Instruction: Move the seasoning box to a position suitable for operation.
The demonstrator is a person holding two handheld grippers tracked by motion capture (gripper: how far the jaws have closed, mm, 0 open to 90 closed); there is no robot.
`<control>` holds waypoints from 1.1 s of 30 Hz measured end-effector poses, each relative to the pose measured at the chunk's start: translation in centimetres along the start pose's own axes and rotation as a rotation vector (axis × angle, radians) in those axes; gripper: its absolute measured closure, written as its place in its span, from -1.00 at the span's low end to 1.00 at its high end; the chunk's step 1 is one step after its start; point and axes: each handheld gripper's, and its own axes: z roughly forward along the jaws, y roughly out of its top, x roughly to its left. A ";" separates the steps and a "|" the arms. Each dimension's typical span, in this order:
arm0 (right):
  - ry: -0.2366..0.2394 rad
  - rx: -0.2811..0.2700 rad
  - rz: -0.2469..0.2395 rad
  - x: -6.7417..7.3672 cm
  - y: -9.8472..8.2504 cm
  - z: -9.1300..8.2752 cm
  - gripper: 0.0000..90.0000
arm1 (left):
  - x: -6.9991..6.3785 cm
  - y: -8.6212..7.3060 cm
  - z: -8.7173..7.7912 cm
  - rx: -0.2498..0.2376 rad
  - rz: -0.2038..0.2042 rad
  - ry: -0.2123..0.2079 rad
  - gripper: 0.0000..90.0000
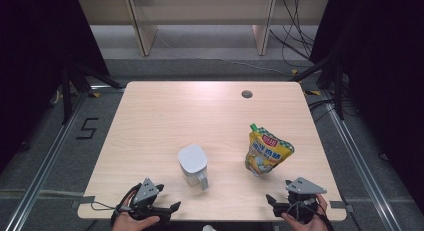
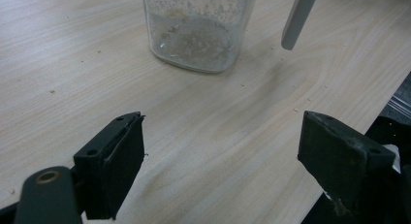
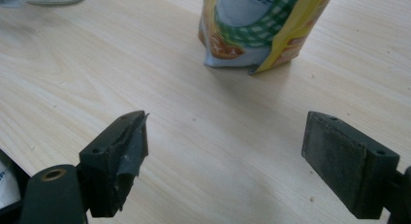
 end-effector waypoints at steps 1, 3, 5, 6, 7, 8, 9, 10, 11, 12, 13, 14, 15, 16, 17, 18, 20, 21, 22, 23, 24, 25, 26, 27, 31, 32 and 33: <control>0.012 0.010 0.026 0.1 0.0 0.0 -0.60 | 0.0 0.0 0.0 -0.001 -0.004 -0.005 -0.64; 0.007 0.011 0.040 0.0 0.0 -0.1 -0.60 | 0.2 0.0 -0.1 0.002 -0.035 -0.009 -0.64; 0.005 0.006 0.045 -0.2 -0.1 -0.1 -0.59 | 0.3 0.1 -0.1 -0.021 -0.062 -0.008 -0.64; 0.020 0.003 0.062 -0.2 -0.1 -0.1 -0.58 | 0.3 0.1 -0.2 -0.024 -0.075 -0.005 -0.64; 0.003 -0.002 0.049 -0.3 -0.1 -0.1 -0.57 | 0.3 0.1 -0.1 -0.032 -0.077 0.004 -0.64; 0.000 -0.001 0.049 -0.3 -0.1 -0.2 -0.57 | 0.4 0.1 -0.2 -0.030 -0.067 0.003 -0.64; 0.020 0.008 0.046 -0.4 -0.1 -0.1 -0.57 | 0.4 0.2 -0.2 -0.038 -0.067 -0.001 -0.63; 0.033 0.009 0.046 -0.4 -0.1 0.0 -0.56 | 0.5 0.3 -0.3 -0.035 -0.060 0.002 -0.60; 0.035 0.006 0.046 -0.5 -0.1 0.0 -0.53 | 0.4 0.3 -0.2 -0.040 -0.054 0.002 -0.58; 0.035 0.006 0.046 -0.5 -0.1 0.0 -0.53 | 0.3 0.3 -0.1 -0.053 -0.069 -0.001 -0.58; 0.031 0.006 0.063 -0.5 -0.1 -0.1 -0.52 | 0.4 0.3 -0.1 -0.035 -0.047 -0.007 -0.57; 0.033 0.009 0.058 -0.6 -0.1 0.0 -0.53 | 0.3 0.4 -0.1 -0.023 -0.048 -0.002 -0.49; 0.024 0.002 0.051 -0.6 -0.1 0.0 -0.53 | 0.0 0.4 0.1 -0.035 -0.060 -0.016 -0.47; 0.020 -0.005 0.058 -0.6 -0.1 -0.1 -0.53 | 0.0 0.4 0.2 -0.028 -0.037 -0.022 -0.43; 0.020 -0.005 0.058 -0.6 -0.1 -0.1 -0.53 | 0.0 0.4 0.2 -0.028 -0.037 -0.022 -0.39; 0.022 -0.012 0.072 -0.5 -0.1 0.0 -0.53 | -0.1 0.5 0.2 -0.018 -0.019 -0.026 -0.39; 0.022 -0.012 0.068 -0.6 -0.2 0.0 -0.53 | -0.5 0.6 0.5 -0.030 -0.021 -0.039 -0.28; 0.022 -0.012 0.068 -0.6 -0.2 0.0 -0.53 | -0.6 0.7 0.6 -0.024 -0.011 -0.047 -0.28; 0.043 0.000 0.073 -0.7 -0.2 0.0 -0.53 | -0.7 0.8 0.7 -0.017 0.002 -0.040 -0.24; 0.046 -0.001 0.073 -0.7 -0.2 0.0 -0.53 | -0.9 0.9 0.8 -0.017 0.006 -0.057 -0.19; 0.030 -0.002 0.077 -0.7 -0.2 0.0 -0.53 | -1.2 1.0 1.1 -0.034 0.009 -0.065 -0.10; 0.036 0.001 0.082 -0.7 -0.1 0.0 -0.53 | -1.3 1.2 1.3 -0.036 0.018 -0.067 -0.06; 0.020 -0.004 0.074 -0.7 -0.1 0.0 -0.53 | -1.7 1.4 1.6 -0.037 0.028 -0.074 -0.03; 0.020 -0.004 0.074 -0.7 -0.1 0.0 -0.53 | -2.1 1.6 1.9 -0.055 0.017 -0.091 -0.03; 0.001 -0.029 0.044 -0.7 -0.1 0.2 -0.53 | -3.4 2.5 3.2 -0.072 0.054 -0.132 0.19; 0.011 -0.026 0.061 -0.6 -0.1 0.1 -0.53 | -3.8 2.7 3.5 -0.084 0.048 -0.139 0.22; 0.011 -0.025 0.060 -0.6 -0.1 0.2 -0.53 | -4.0 2.9 3.6 -0.081 0.061 -0.129 0.26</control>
